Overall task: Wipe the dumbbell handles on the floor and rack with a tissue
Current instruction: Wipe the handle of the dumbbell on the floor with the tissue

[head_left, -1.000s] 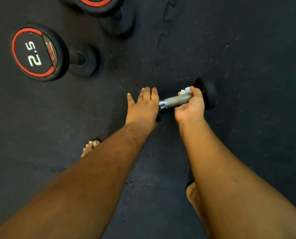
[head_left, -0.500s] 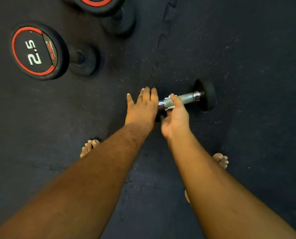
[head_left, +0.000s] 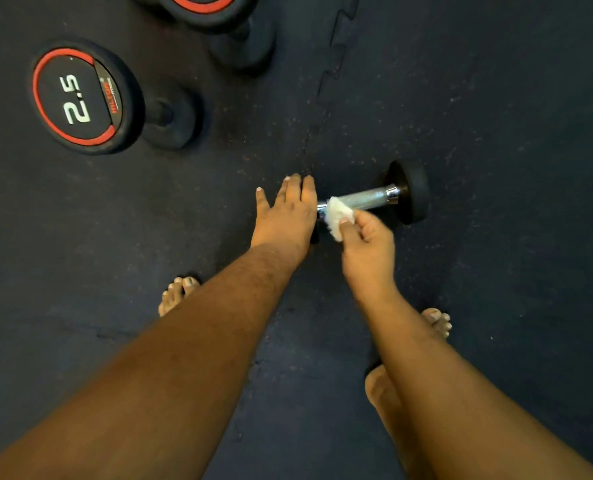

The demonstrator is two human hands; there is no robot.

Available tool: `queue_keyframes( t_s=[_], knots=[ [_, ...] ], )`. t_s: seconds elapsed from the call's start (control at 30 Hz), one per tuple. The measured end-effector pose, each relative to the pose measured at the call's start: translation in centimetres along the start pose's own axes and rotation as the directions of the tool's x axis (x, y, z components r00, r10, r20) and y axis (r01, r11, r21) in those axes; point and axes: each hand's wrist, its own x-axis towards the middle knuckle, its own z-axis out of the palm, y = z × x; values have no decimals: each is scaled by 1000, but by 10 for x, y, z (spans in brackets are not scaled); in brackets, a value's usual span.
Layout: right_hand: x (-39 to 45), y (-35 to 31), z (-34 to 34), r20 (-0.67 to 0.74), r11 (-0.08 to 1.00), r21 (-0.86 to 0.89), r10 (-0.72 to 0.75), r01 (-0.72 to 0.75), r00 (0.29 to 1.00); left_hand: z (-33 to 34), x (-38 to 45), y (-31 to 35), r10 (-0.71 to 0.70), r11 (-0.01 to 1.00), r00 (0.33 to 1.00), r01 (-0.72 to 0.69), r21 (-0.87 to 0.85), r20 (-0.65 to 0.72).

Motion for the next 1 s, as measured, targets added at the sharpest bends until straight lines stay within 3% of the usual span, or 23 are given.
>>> queue_keyframes(
  t_s=[0.07, 0.13, 0.2, 0.27, 0.4, 0.43, 0.5, 0.57, 0.73, 0.83, 0.93, 1.0],
  knots=[
    [16, -5, -24, -8, 895, -332, -318, 298, 948, -3, 0, -1, 0, 1000, 1000, 0, -23, 19],
    [36, -6, -43, 86, 712, -566, -451, 416, 889, -5, 0, 0, 7, 999, 1000, -6, -32, 17],
    [45, 2, -43, 241, 469, -767, -423, 439, 874, -6, 1, 0, 4, 999, 1000, -3, -48, 25],
    [33, 17, -25, 375, 250, -848, -339, 467, 863, -9, 1, -1, 0, 998, 999, 2, -57, 37],
    [17, 34, -19, 589, 52, -764, -350, 643, 728, -7, -1, -1, 10, 998, 1000, -9, -59, 15],
    [22, 33, -26, 579, 23, -778, -362, 627, 731, -6, -1, -1, 12, 998, 1000, -11, -61, 17],
    [31, 28, -37, 424, 103, -866, -367, 489, 828, -8, -1, -2, 13, 998, 999, -11, -66, 30],
    [29, 24, -32, 340, 162, -896, -348, 413, 874, -9, 1, -2, 15, 997, 999, -12, -76, 38],
    [31, 2, -1, 604, 47, -771, -258, 634, 754, -6, 0, -2, 16, 998, 1000, -15, -67, 18],
    [50, -17, 7, 588, 81, -787, -197, 611, 784, -7, 0, -2, 17, 998, 999, -15, -54, 35],
    [38, -12, 7, 606, 148, -755, -214, 638, 766, -10, 0, -3, 27, 999, 999, -26, -36, 37],
    [20, 7, -6, 611, 81, -758, -259, 648, 748, -11, 1, -4, 29, 999, 999, -28, -46, 34]
  ],
)
